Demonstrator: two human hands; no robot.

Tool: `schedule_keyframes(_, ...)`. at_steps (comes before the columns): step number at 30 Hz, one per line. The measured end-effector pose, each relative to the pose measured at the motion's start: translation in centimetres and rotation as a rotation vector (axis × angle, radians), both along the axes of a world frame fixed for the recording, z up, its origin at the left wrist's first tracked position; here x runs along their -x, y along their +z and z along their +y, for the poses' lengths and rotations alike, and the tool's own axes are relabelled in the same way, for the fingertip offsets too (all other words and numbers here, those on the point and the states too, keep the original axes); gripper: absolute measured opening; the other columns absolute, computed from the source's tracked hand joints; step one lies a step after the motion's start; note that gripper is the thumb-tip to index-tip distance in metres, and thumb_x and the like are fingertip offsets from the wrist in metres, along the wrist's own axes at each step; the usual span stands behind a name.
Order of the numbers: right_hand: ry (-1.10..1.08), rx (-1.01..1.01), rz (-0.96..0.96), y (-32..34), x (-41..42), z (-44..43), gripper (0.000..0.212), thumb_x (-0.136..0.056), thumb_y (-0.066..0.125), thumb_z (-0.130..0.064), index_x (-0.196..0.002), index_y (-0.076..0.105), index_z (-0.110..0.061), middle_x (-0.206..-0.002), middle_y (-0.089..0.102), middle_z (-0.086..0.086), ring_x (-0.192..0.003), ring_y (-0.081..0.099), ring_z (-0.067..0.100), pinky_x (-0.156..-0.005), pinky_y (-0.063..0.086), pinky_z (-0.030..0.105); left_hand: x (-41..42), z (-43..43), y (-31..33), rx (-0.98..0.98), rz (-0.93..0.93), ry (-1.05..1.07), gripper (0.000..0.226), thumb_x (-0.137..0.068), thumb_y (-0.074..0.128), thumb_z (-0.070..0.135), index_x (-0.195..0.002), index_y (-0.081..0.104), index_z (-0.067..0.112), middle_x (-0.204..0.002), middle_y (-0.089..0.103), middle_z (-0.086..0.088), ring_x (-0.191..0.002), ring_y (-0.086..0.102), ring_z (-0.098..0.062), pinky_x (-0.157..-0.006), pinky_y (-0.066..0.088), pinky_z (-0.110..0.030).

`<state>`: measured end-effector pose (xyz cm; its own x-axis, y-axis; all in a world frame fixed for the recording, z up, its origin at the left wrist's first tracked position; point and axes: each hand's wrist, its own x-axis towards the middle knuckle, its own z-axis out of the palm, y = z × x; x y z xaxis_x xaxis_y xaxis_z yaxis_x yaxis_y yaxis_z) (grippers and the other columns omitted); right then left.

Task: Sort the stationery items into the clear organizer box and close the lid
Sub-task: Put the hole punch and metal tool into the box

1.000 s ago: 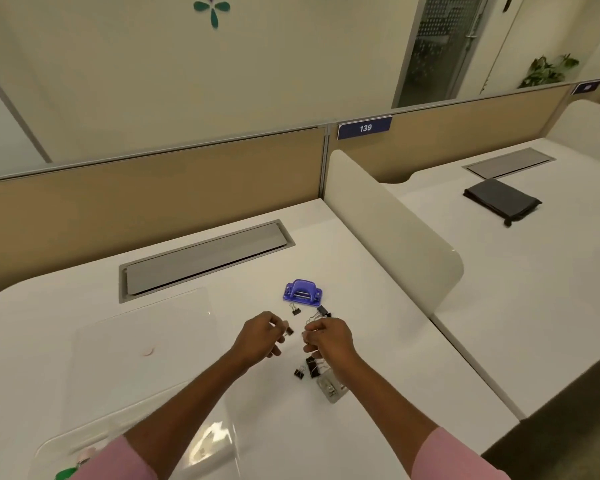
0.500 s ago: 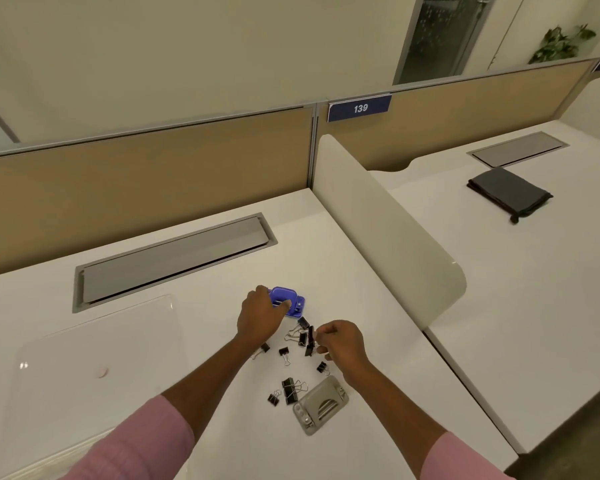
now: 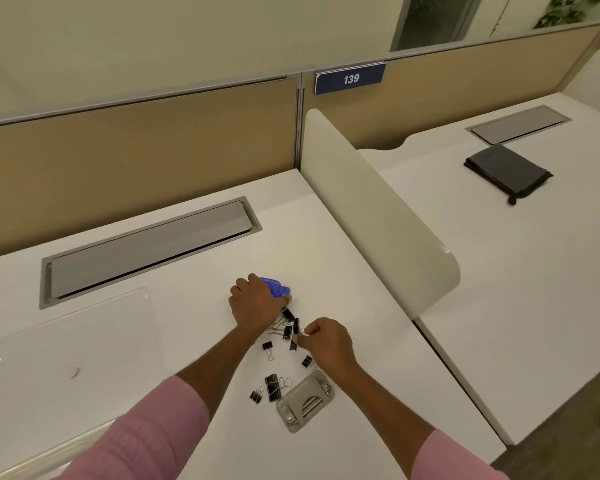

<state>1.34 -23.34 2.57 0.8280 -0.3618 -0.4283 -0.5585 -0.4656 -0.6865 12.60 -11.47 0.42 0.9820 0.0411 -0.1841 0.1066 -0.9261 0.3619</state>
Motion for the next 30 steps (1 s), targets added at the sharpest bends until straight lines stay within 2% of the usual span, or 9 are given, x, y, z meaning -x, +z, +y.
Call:
schedule_keyframes(2, 0.034, 0.027, 0.015, 0.1, 0.6, 0.2, 0.032, -0.072, 0.077, -0.043, -0.084, 0.061, -0.018, -0.077, 0.063, -0.007, -0.066, 0.059, 0.009, -0.068, 0.049, 0.031, -0.1, -0.1, 0.0, 0.001, -0.005, 0.007, 0.083, -0.067, 0.070, 0.063, -0.119, 0.044, 0.003, -0.119, 0.052, -0.016, -0.111, 0.051, -0.033, -0.092, 0.044, -0.040)
schedule_keyframes(6, 0.074, 0.128, 0.057, 0.2, 1.9, 0.7, 0.046, -0.070, 0.076, -0.052, -0.099, 0.063, -0.018, -0.102, 0.062, -0.003, -0.096, 0.060, 0.016, -0.077, 0.048, 0.031, -0.1, 0.0, 0.2, 0.027, -0.018, 0.010, 0.082, -0.065, 0.075, 0.054, -0.120, 0.042, 0.003, -0.120, 0.052, -0.015, -0.111, 0.051, -0.032, -0.091, 0.044, -0.040)
schedule_keyframes(11, 0.064, 0.222, 0.084, 0.7, 3.6, 1.3, 0.058, -0.069, 0.076, -0.054, -0.109, 0.060, -0.015, -0.110, 0.056, 0.001, -0.110, 0.050, 0.019, -0.076, 0.047, 0.033, 0.4, 0.7, 0.4, 0.141, -0.060, -0.033, 0.084, -0.061, 0.081, 0.043, -0.123, 0.037, 0.007, -0.119, 0.044, -0.010, -0.109, 0.050, -0.027, -0.082, 0.049, -0.041)
schedule_keyframes(14, 0.043, 0.269, 0.107, 0.9, 4.4, 1.6, 0.066, -0.066, 0.077, -0.057, -0.110, 0.057, -0.013, -0.111, 0.053, 0.003, -0.113, 0.045, 0.020, -0.072, 0.046, 0.033, 0.5, 1.2, 0.8, 0.323, -0.110, -0.091, 0.081, -0.059, 0.086, 0.030, -0.119, 0.037, 0.008, -0.116, 0.041, -0.009, -0.105, 0.045, -0.022, -0.072, 0.046, -0.031)
schedule_keyframes(17, 0.042, 0.339, 0.136, 1.0, 5.0, 2.2, 0.070, -0.065, 0.075, -0.061, -0.109, 0.054, -0.011, -0.113, 0.050, 0.006, -0.115, 0.041, 0.023, -0.072, 0.048, 0.034, 1.0, 1.8, 1.2, 0.447, -0.156, -0.109, 0.080, -0.059, 0.088, 0.023, -0.119, 0.038, 0.007, -0.118, 0.040, -0.010, -0.103, 0.040, -0.017, -0.074, 0.041, -0.026)
schedule_keyframes(21, 0.035, 0.352, 0.186, 0.7, 5.9, 3.0, 0.074, -0.066, 0.070, -0.067, -0.110, 0.050, -0.011, -0.115, 0.047, 0.007, -0.116, 0.039, 0.025, -0.071, 0.047, 0.034, 2.6, 2.9, 1.3, 0.553, -0.168, -0.145, 0.082, -0.057, 0.089, 0.020, -0.120, 0.038, 0.011, -0.119, 0.037, -0.004, -0.109, 0.044, -0.019, -0.079, 0.048, -0.027)
schedule_keyframes(23, 0.043, 0.333, 0.214, 0.7, 6.3, 3.3, 0.076, -0.066, 0.070, -0.068, -0.111, 0.048, -0.011, -0.117, 0.046, 0.007, -0.116, 0.040, 0.026, -0.072, 0.046, 0.034, 3.6, 3.5, 1.5, 0.609, -0.143, -0.130, 0.081, -0.056, 0.089, 0.017, -0.119, 0.038, 0.013, -0.117, 0.033, 0.000, -0.110, 0.045, -0.021, -0.082, 0.052, -0.030)
schedule_keyframes(27, 0.028, 0.289, 0.242, 0.6, 6.7, 3.9, 0.076, -0.067, 0.071, -0.065, -0.115, 0.048, -0.011, -0.119, 0.046, 0.009, -0.116, 0.042, 0.028, -0.082, 0.049, 0.037, 5.7, 4.7, 2.3, 0.761, -0.033, -0.041, 0.080, -0.058, 0.088, 0.010, -0.117, 0.036, 0.026, -0.122, 0.033, 0.000, -0.103, 0.051, -0.017, -0.075, 0.049, -0.020)
schedule_keyframes(30, 0.007, 0.275, 0.247, 0.9, 6.7, 4.0, 0.079, -0.067, 0.073, -0.063, -0.117, 0.045, -0.008, -0.120, 0.046, 0.011, -0.117, 0.044, 0.030, -0.086, 0.049, 0.037, 6.8, 5.7, 2.8, 0.859, 0.034, 0.001, 0.080, -0.058, 0.087, 0.006, -0.117, 0.038, 0.029, -0.123, 0.037, -0.002, -0.099, 0.054, -0.015, -0.074, 0.056, -0.027)
